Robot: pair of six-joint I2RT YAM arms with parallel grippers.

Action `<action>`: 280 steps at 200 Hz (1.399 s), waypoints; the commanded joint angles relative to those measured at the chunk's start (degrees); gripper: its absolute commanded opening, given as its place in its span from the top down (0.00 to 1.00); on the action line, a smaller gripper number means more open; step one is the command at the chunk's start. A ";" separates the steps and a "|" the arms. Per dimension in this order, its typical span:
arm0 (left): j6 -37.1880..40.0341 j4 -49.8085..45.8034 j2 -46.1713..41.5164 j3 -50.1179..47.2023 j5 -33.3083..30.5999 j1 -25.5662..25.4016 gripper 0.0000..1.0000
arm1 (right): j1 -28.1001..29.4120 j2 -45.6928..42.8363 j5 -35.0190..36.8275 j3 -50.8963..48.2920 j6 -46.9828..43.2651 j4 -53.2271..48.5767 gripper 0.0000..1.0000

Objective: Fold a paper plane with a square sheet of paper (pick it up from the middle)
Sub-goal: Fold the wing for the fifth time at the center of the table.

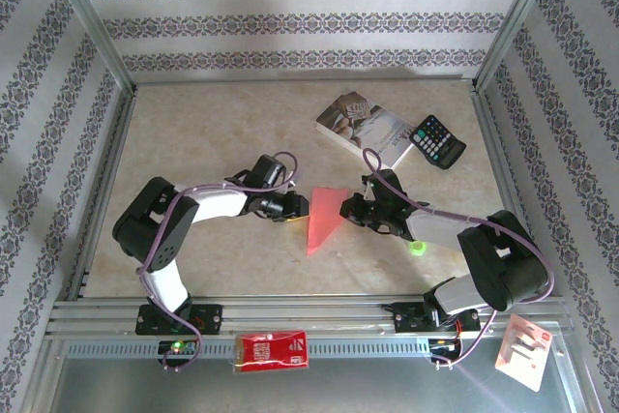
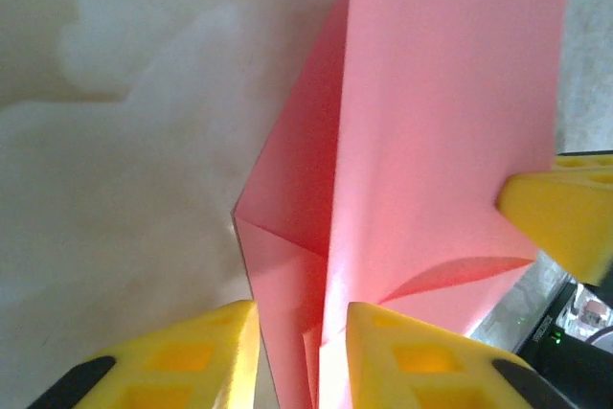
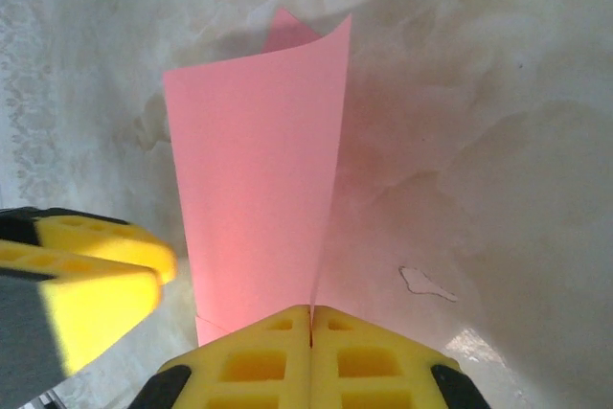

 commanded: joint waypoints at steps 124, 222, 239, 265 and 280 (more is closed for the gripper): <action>22.56 0.18 -6.87 -0.41 -39.26 -27.52 0.48 | 0.57 -3.54 -0.17 2.46 15.67 -4.31 0.99; 29.33 -4.43 1.22 5.10 -51.77 -31.07 0.44 | 0.66 -3.88 -1.09 1.86 18.85 -3.19 1.00; 29.38 -4.66 2.23 5.52 -52.76 -31.17 0.46 | 0.66 -3.69 -1.10 1.86 18.90 -3.00 1.00; 29.43 -4.41 2.97 5.67 -52.64 -31.15 0.49 | 0.74 -3.21 -1.18 1.75 18.99 -2.74 1.00; 29.42 -4.54 2.98 5.80 -52.72 -31.18 0.54 | 0.75 -2.98 -1.19 1.75 18.93 -2.67 1.00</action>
